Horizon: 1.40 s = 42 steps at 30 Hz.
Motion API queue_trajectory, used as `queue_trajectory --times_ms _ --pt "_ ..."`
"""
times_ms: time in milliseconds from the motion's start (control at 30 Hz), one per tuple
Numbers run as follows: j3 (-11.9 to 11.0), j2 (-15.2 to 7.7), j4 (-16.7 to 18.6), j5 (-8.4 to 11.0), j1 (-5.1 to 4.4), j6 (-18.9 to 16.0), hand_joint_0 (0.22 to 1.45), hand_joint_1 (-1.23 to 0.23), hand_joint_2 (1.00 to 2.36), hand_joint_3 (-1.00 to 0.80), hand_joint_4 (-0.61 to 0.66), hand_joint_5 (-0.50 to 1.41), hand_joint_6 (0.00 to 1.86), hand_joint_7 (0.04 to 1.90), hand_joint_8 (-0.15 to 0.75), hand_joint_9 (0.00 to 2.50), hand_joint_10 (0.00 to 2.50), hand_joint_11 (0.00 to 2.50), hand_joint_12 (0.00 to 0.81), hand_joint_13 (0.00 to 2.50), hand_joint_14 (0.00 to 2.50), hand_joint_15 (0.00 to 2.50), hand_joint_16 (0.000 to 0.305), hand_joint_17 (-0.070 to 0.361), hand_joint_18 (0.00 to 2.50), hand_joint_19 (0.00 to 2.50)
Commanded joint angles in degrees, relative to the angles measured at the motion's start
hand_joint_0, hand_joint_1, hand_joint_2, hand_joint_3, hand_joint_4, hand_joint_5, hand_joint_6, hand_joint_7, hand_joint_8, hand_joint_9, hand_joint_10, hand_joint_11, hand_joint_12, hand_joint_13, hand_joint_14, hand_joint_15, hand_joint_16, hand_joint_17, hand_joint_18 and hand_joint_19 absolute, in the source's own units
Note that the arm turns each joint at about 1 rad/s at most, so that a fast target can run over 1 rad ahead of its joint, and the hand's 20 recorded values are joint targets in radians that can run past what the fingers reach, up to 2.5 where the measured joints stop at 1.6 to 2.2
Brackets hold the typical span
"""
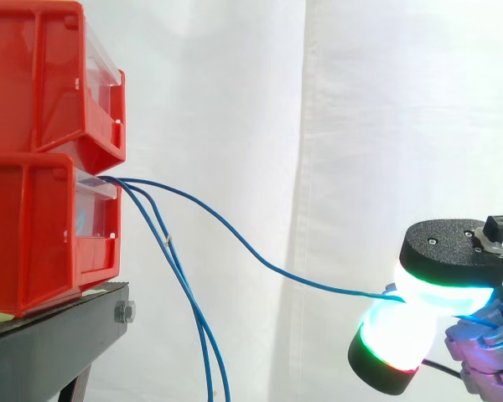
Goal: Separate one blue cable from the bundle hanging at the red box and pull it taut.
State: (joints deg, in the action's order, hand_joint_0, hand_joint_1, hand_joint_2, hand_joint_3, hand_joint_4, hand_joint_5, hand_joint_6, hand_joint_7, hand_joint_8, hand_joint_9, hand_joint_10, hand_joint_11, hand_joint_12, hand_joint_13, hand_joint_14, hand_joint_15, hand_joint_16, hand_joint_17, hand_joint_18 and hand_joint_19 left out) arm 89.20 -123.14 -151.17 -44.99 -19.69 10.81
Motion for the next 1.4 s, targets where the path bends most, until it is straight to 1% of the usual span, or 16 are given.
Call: queue_trajectory --times_ms 0,1367 --pt "0.01 0.01 0.00 -0.01 0.00 0.00 0.70 -0.77 1.02 -0.15 -0.03 -0.21 0.88 1.06 0.283 0.68 2.25 1.32 0.338 0.65 2.50 1.50 0.031 0.070 1.18 1.80" --pt "0.01 -0.08 0.00 -0.01 0.00 0.00 0.70 -0.77 1.02 -0.16 -0.04 -0.21 0.88 1.06 0.277 0.69 2.23 1.32 0.337 0.65 2.50 1.50 0.031 0.069 1.17 1.80"
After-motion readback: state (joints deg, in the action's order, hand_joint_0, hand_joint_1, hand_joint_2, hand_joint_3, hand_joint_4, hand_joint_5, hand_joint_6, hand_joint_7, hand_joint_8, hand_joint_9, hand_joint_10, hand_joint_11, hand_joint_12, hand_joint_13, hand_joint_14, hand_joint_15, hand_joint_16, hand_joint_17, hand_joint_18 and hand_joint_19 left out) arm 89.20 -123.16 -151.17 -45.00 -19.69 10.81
